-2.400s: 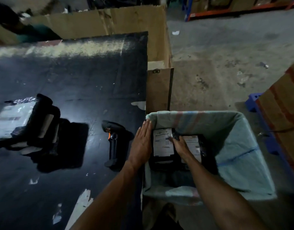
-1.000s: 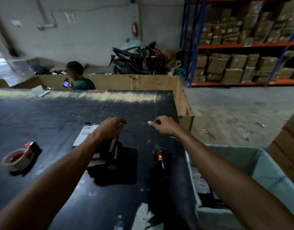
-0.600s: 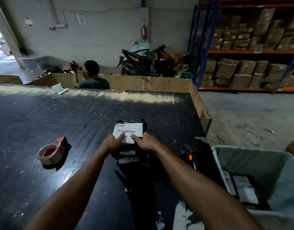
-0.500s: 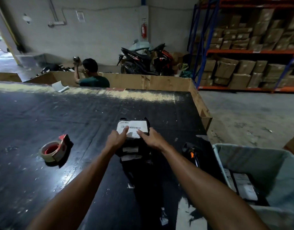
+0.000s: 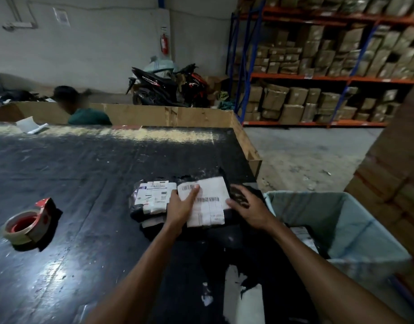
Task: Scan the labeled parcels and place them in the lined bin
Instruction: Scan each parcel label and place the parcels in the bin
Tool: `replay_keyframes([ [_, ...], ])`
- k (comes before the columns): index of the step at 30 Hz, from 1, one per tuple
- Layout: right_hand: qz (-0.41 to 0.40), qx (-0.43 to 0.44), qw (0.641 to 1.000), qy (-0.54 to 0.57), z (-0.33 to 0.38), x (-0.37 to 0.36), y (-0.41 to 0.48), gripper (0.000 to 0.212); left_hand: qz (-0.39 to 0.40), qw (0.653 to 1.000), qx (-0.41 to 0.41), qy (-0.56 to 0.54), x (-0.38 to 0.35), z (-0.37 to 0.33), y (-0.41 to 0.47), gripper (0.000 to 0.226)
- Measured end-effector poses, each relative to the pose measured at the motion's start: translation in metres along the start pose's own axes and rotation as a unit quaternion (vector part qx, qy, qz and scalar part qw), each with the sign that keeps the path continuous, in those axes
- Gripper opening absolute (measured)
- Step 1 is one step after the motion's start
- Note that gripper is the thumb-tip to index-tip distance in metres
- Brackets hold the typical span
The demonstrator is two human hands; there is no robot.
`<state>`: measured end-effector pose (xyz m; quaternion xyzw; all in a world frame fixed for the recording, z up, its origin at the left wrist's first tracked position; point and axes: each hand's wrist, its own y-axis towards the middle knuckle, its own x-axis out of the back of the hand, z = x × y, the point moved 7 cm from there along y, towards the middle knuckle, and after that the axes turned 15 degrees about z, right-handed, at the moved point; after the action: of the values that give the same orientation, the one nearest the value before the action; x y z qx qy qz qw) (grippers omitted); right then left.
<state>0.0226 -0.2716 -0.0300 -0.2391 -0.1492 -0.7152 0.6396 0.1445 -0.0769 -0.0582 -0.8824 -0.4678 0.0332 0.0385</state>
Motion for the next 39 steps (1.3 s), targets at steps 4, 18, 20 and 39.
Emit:
replay_keyframes([
  [4,-0.183,-0.146,0.971,-0.044,-0.078,0.034,-0.008,0.036,0.034,0.998,0.026,0.056,-0.035,0.036,-0.019,0.038],
  [18,-0.02,-0.268,0.959,0.091,-0.065,-0.006,0.008,0.044,0.011,0.993,0.083,0.085,-0.03,0.096,-0.041,0.056],
  [20,-0.022,-0.254,0.963,0.091,-0.046,-0.01,0.002,0.035,-0.003,0.994,0.077,0.082,-0.032,0.088,-0.047,0.052],
  [39,0.105,-0.202,0.971,0.067,0.108,-0.021,-0.083,0.034,-0.02,0.993,0.102,0.058,-0.026,0.108,-0.039,0.075],
])
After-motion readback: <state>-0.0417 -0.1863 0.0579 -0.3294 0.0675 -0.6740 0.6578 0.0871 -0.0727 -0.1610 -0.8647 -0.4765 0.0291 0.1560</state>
